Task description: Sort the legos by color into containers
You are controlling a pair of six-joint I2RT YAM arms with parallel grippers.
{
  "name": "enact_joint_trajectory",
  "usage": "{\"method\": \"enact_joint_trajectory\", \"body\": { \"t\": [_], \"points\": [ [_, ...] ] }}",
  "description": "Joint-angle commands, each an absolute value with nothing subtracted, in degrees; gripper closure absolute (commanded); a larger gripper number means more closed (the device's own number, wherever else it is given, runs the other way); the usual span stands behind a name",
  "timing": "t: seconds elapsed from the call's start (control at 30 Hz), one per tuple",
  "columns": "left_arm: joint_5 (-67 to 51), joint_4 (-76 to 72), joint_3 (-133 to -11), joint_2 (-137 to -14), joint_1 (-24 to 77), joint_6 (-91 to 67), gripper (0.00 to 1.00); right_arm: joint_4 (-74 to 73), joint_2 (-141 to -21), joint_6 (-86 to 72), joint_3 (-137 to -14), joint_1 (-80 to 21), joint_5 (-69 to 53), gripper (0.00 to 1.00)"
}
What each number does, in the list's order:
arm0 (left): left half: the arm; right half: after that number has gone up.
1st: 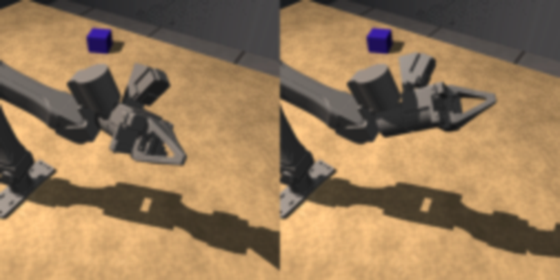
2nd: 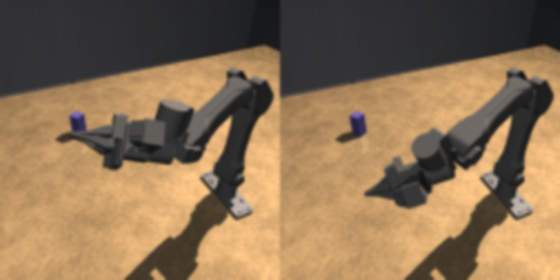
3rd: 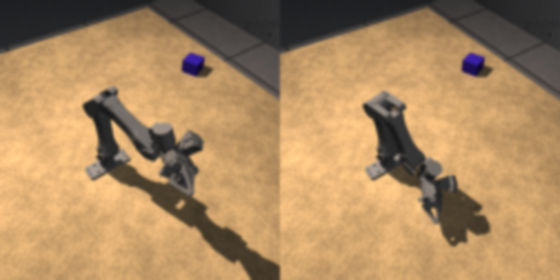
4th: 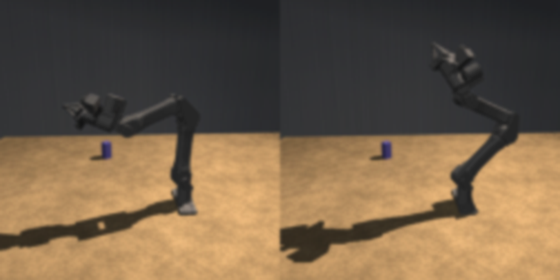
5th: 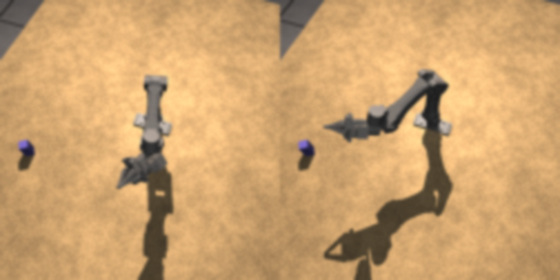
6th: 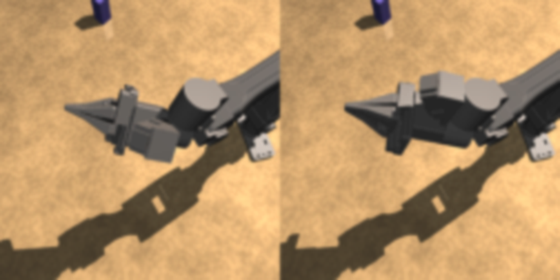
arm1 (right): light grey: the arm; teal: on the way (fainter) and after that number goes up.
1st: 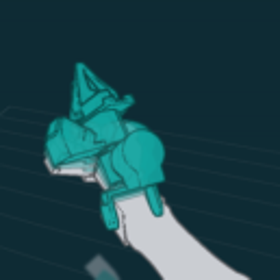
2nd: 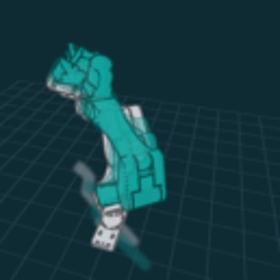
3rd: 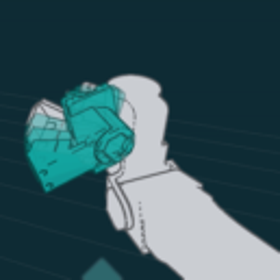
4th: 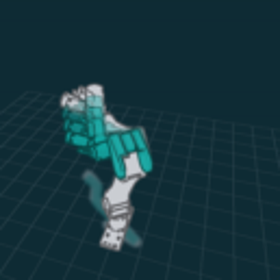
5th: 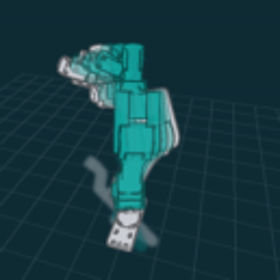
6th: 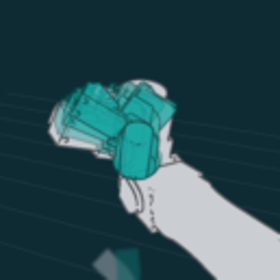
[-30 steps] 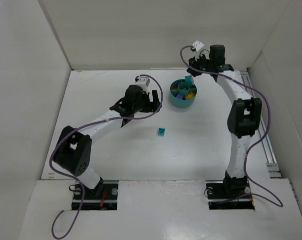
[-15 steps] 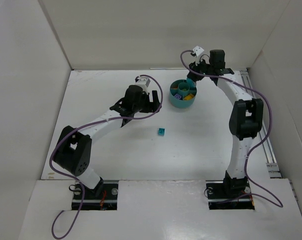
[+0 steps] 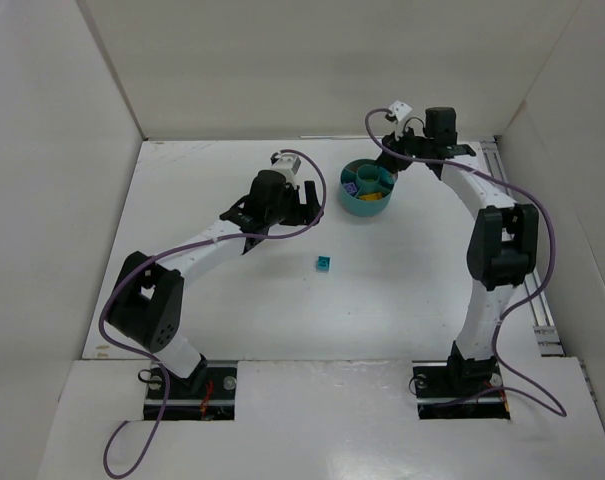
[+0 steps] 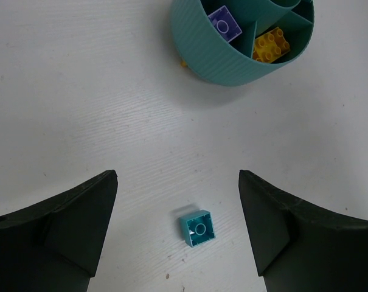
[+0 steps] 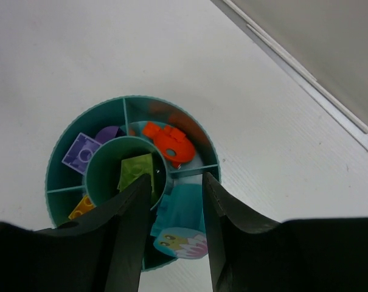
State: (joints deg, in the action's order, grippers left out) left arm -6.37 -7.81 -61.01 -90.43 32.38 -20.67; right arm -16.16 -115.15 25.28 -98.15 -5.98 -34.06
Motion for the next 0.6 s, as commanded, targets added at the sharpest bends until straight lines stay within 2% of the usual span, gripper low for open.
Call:
{"method": "enact_joint_trajectory", "body": {
  "t": [0.0, 0.3, 0.37, 0.57],
  "points": [
    [-6.5, -8.6, -63.3, -89.1, 32.2, -20.4, 0.22, -14.0, -111.0, 24.5, -96.2, -5.4, -39.2, 0.56],
    [-7.0, -8.6, -63.3, -89.6, 32.2, -20.4, 0.22, -12.8, -104.1, 24.0, -90.0, -6.0, -34.9, 0.56],
    [-7.0, -8.6, -63.3, -89.6, 32.2, -20.4, 0.22, -11.6, -103.0, 24.0, -89.4, -4.6, -34.9, 0.51],
    [-7.6, -9.1, -62.8, -89.0, 32.2, -20.4, 0.22, -9.8, -102.0, 24.0, -89.4, -2.5, -36.7, 0.46]
  ]
}}
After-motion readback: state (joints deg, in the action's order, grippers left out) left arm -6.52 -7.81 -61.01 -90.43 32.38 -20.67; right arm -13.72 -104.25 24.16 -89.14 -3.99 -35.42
